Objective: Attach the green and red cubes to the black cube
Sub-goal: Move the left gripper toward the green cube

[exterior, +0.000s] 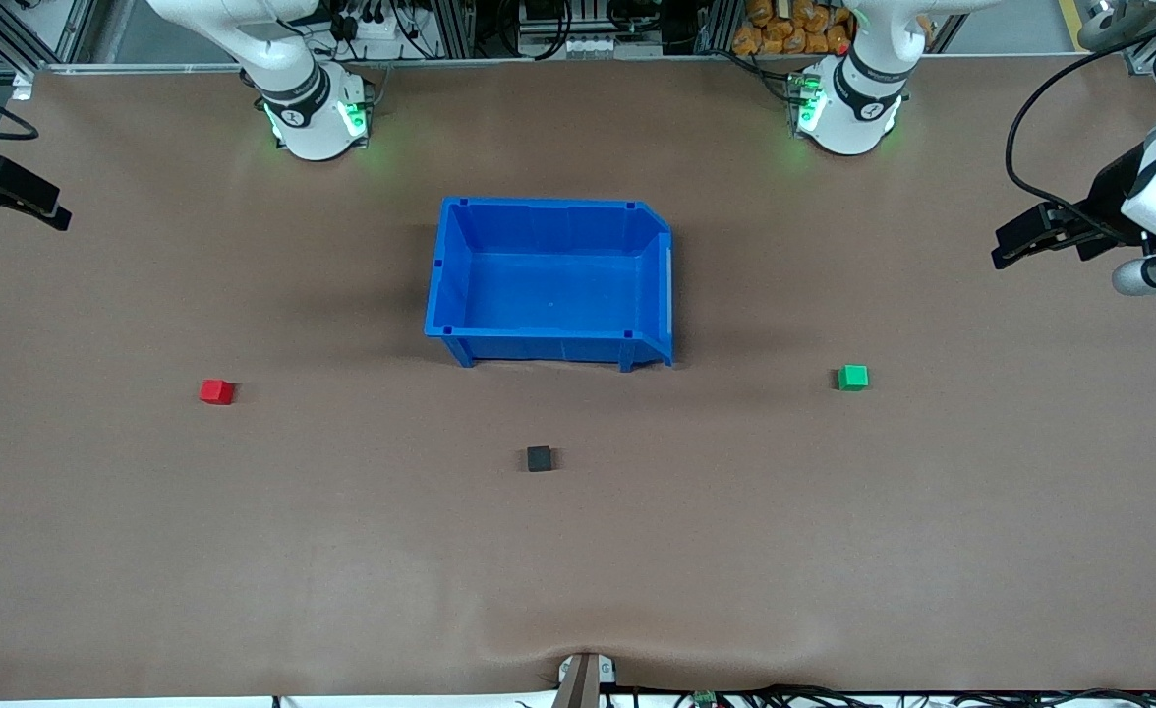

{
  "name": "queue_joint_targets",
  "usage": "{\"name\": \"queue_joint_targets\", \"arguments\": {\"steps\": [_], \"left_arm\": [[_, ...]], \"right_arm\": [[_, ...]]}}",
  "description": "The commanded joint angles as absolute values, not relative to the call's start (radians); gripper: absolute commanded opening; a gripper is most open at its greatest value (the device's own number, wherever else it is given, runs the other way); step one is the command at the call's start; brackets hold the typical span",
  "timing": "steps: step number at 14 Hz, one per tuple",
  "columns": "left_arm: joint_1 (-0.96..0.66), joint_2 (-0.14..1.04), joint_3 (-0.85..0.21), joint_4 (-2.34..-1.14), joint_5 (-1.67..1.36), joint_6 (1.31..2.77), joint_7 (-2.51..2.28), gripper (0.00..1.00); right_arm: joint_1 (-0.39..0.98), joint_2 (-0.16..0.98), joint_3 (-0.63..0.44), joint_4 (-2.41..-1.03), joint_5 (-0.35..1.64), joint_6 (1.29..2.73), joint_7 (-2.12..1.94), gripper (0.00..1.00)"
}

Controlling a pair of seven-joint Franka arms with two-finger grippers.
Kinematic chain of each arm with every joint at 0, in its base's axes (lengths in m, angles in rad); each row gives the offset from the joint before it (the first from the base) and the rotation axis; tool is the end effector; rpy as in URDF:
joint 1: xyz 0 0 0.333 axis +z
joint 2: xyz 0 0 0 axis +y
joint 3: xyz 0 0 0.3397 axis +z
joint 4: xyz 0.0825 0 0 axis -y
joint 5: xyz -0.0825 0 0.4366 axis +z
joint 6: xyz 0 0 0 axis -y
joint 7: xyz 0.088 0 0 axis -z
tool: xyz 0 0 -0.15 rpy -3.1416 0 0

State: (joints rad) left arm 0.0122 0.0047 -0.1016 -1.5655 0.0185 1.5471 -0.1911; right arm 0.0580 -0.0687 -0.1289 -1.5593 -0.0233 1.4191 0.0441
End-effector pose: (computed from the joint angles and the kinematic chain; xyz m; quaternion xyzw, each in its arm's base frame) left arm 0.6030 -0.0511 0.6031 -0.9986 -0.0509 0.0102 0.0105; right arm 0.5629 -0.0463 0.6385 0.9976 -0.0585 -0.0361 0.0067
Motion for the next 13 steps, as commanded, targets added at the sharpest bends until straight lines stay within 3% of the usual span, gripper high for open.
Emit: {"name": "queue_joint_targets", "arguments": {"steps": [1,13], "left_arm": [[0.017,0.012,-0.101,-1.543,0.017,1.525,-0.172,1.0],[0.018,0.026,-0.1,-1.542,0.015,1.525,-0.175,1.0]], "right_arm": [[0.046,-0.078,-0.12,-1.562,-0.02,1.41,0.035,1.0],[0.058,-0.078,-0.12,-1.56,-0.02,1.41,0.035,1.0]]}}
